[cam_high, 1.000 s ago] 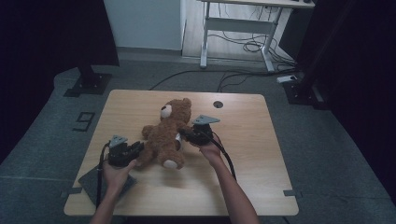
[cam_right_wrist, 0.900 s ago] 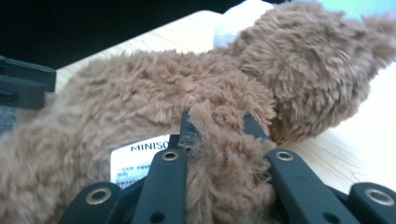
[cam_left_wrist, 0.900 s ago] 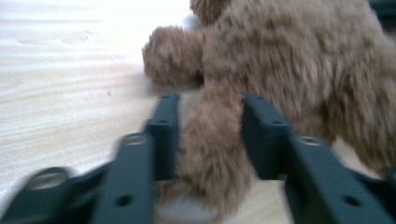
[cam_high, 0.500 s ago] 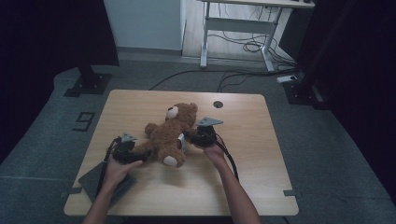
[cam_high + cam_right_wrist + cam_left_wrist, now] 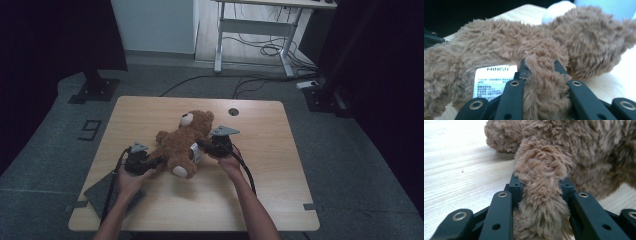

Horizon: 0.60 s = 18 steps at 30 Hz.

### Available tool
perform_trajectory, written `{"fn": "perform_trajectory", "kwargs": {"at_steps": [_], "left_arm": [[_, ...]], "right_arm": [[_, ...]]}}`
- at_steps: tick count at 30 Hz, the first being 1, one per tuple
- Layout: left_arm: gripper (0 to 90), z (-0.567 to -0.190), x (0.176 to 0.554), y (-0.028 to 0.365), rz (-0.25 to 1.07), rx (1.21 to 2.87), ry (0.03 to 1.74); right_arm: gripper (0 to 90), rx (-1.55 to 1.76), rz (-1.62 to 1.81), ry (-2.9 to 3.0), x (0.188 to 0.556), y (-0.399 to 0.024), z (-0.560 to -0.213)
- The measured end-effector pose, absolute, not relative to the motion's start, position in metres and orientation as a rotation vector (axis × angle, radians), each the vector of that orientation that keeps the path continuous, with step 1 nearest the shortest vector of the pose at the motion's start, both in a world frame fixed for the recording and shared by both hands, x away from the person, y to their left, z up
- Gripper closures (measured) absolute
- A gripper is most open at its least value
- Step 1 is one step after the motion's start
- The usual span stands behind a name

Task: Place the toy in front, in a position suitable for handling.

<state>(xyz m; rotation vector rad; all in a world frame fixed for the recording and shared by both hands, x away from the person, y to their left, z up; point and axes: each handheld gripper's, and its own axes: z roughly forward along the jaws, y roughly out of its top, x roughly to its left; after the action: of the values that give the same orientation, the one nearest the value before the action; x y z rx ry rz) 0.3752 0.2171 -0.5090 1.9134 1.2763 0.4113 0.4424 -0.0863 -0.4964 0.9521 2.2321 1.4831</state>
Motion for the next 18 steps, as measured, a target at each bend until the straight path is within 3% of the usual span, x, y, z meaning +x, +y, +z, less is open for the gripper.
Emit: {"fn": "perform_trajectory", "kwargs": {"at_steps": [18], "left_arm": [[68.4, -0.472, 0.377, 0.207, 0.456, 1.858, 1.201]], "right_arm": [[77.4, 0.859, 1.601, 2.065, 0.407, -0.112, -0.450]]}}
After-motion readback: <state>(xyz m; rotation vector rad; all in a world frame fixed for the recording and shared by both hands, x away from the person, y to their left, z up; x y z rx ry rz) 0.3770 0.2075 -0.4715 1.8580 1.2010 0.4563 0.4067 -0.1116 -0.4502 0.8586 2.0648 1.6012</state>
